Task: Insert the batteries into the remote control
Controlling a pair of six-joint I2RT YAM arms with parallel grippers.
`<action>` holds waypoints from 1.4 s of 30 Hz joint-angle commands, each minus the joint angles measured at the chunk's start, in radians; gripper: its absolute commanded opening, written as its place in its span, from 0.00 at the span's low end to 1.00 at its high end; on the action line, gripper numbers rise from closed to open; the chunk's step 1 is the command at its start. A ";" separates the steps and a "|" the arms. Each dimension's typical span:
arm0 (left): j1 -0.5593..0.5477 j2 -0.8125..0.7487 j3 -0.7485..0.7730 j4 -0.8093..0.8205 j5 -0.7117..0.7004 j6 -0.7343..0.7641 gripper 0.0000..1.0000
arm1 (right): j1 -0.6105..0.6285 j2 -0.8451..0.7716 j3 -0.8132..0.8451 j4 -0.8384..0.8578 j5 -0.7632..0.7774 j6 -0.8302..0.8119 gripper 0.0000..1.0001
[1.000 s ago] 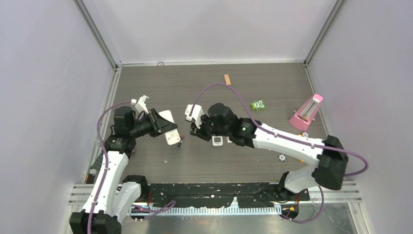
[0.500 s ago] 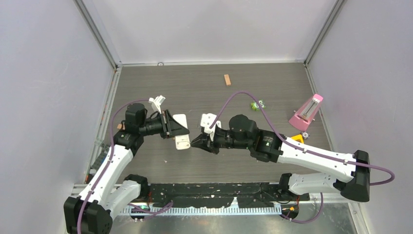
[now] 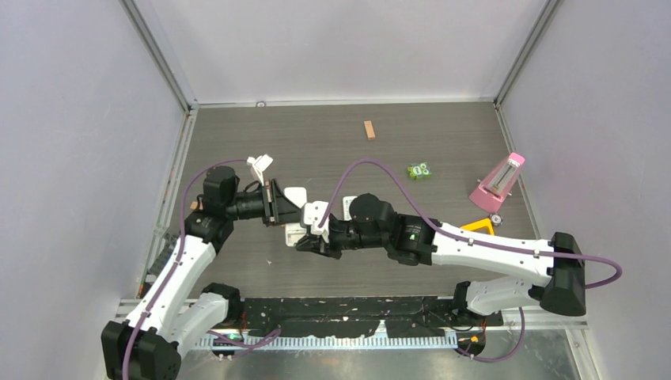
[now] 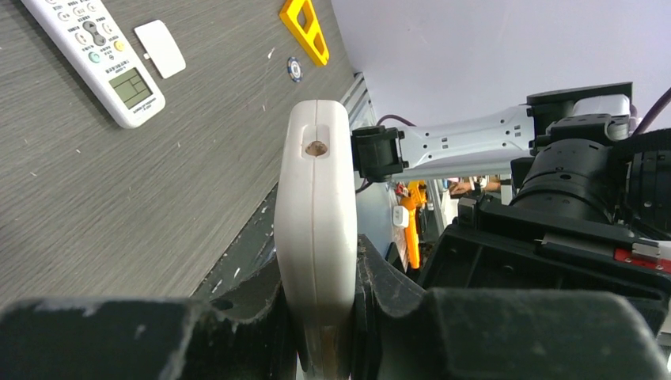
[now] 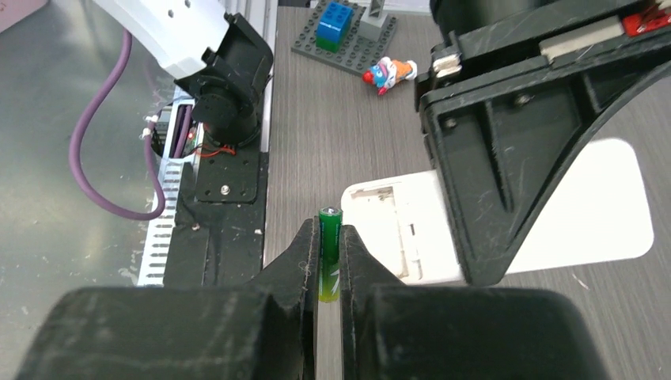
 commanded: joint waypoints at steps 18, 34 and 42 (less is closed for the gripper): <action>-0.020 -0.012 0.047 -0.011 0.139 0.102 0.00 | 0.006 0.078 0.055 0.179 -0.057 -0.087 0.08; -0.026 -0.002 0.043 -0.013 0.132 0.110 0.00 | 0.005 0.114 0.066 0.114 -0.069 -0.103 0.09; -0.026 -0.003 0.044 -0.019 0.125 0.113 0.00 | 0.006 0.127 0.093 0.057 -0.053 -0.097 0.10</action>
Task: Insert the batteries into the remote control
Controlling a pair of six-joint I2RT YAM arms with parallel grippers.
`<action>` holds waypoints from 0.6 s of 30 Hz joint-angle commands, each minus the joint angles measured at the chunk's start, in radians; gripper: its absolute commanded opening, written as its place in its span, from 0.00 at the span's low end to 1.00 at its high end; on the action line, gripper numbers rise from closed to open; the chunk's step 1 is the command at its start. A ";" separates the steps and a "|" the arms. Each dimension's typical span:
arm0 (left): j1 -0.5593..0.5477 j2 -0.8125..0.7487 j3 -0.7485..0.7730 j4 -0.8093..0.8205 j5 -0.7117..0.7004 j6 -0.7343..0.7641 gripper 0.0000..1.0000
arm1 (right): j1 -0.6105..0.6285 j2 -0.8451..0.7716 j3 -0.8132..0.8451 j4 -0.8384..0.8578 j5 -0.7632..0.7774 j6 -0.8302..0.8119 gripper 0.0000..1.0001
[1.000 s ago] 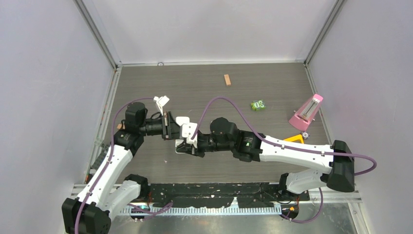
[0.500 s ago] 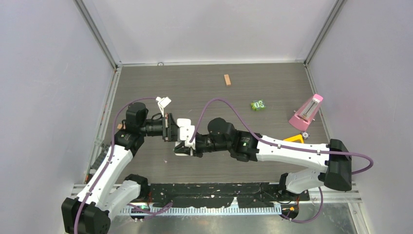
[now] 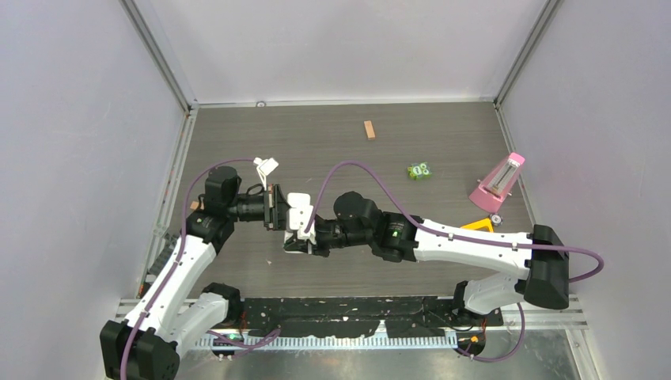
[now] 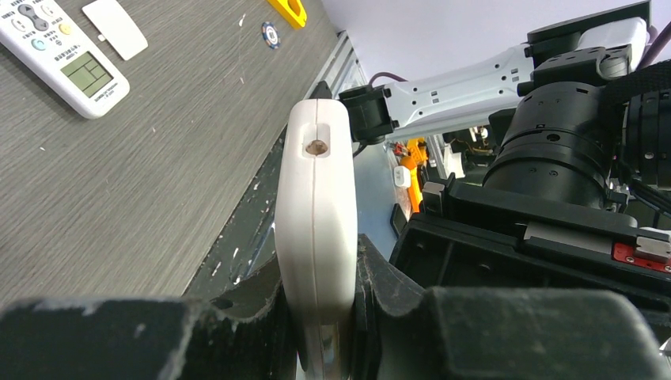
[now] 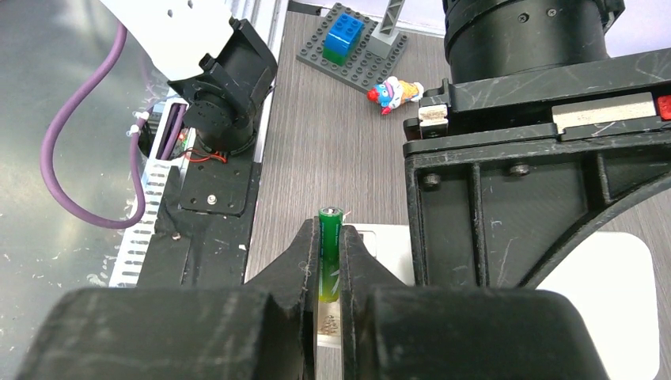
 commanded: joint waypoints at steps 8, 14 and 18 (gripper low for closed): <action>-0.005 -0.002 0.038 0.007 0.016 0.007 0.00 | 0.004 0.015 0.029 -0.014 0.007 0.005 0.11; -0.005 0.000 0.038 0.007 0.015 0.007 0.00 | 0.005 0.024 0.035 -0.056 0.026 -0.007 0.13; -0.005 0.002 0.038 0.006 0.012 0.009 0.00 | 0.004 0.024 0.030 -0.068 0.045 -0.018 0.13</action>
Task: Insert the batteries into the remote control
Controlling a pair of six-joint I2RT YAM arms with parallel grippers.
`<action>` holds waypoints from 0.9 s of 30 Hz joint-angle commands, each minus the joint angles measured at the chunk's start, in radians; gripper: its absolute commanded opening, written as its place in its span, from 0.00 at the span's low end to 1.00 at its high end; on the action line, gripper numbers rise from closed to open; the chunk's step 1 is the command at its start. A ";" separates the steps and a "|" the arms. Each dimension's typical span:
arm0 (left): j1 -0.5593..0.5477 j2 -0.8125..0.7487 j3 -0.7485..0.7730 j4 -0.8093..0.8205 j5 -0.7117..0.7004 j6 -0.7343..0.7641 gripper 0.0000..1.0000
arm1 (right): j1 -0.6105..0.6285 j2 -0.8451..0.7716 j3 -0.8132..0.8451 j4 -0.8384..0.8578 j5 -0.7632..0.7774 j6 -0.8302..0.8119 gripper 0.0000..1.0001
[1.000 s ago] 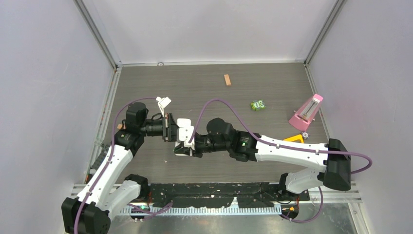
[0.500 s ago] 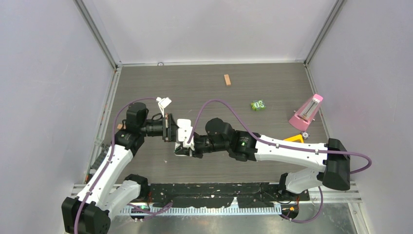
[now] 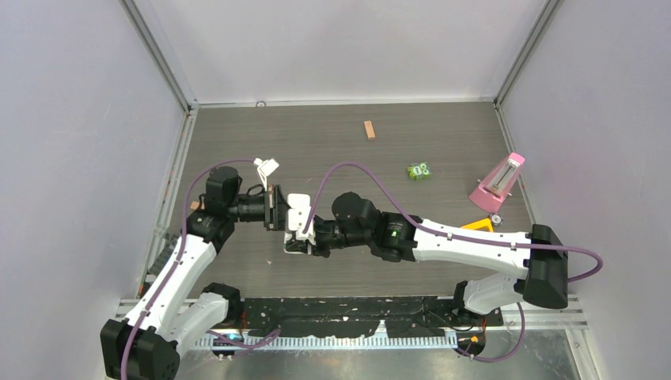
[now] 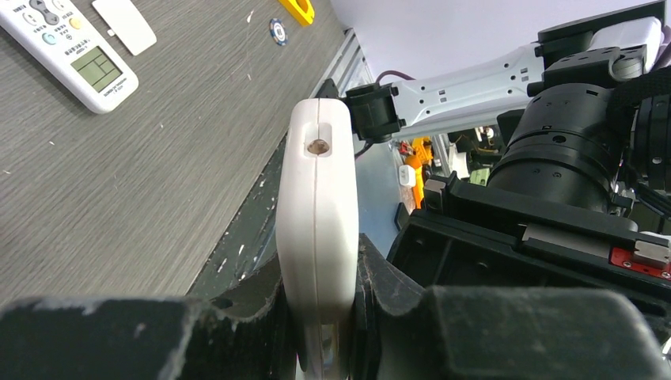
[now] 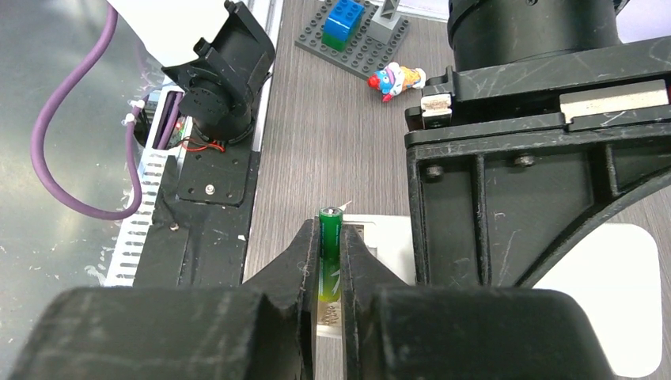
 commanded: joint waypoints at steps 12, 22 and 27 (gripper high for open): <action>-0.004 0.009 0.044 0.021 0.013 -0.010 0.00 | 0.005 0.023 0.038 -0.084 0.073 -0.031 0.17; -0.004 0.027 0.051 0.010 -0.001 -0.004 0.00 | 0.005 0.036 0.062 -0.120 0.088 -0.014 0.24; -0.004 0.030 0.050 0.004 -0.006 0.002 0.00 | 0.005 0.035 0.068 -0.102 0.072 0.015 0.32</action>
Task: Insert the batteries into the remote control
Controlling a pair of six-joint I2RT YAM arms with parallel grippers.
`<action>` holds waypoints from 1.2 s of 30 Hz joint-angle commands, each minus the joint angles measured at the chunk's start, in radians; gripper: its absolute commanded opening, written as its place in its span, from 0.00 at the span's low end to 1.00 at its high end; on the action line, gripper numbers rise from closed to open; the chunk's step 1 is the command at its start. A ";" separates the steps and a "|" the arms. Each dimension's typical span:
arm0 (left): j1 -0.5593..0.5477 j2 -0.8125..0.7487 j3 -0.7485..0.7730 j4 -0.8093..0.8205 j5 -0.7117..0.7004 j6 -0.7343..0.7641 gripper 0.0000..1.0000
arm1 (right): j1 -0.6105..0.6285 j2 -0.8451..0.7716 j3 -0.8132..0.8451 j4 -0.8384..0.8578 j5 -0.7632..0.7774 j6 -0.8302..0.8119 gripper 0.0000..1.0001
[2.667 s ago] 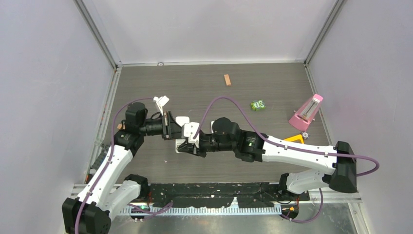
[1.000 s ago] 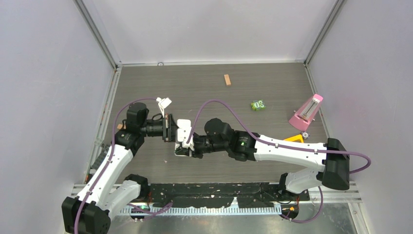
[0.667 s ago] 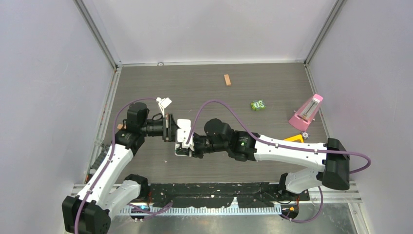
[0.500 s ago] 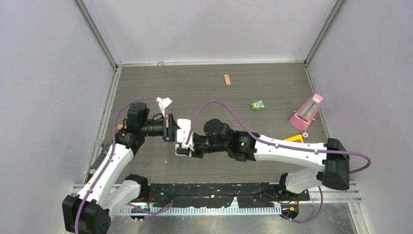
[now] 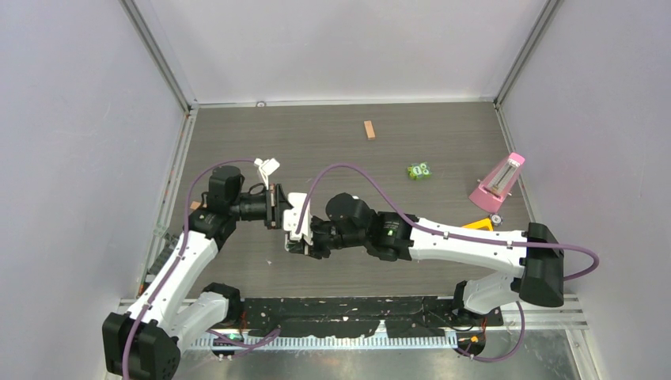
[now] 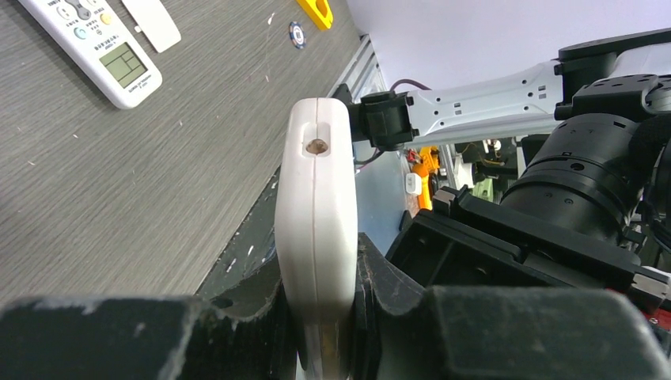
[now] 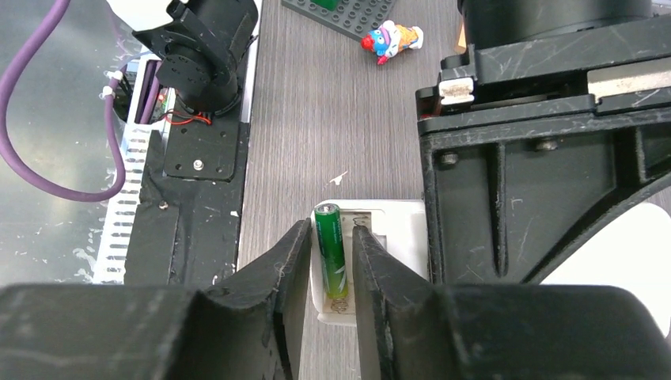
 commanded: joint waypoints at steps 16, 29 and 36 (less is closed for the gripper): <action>-0.004 0.029 0.060 -0.009 -0.009 0.015 0.00 | 0.000 -0.078 0.034 0.026 0.051 0.170 0.65; -0.004 0.030 0.030 0.040 -0.048 -0.004 0.00 | -0.009 -0.219 -0.006 -0.040 0.210 0.529 0.96; -0.005 0.014 0.010 0.118 -0.076 -0.073 0.00 | -0.037 -0.182 -0.027 -0.066 0.240 0.926 0.95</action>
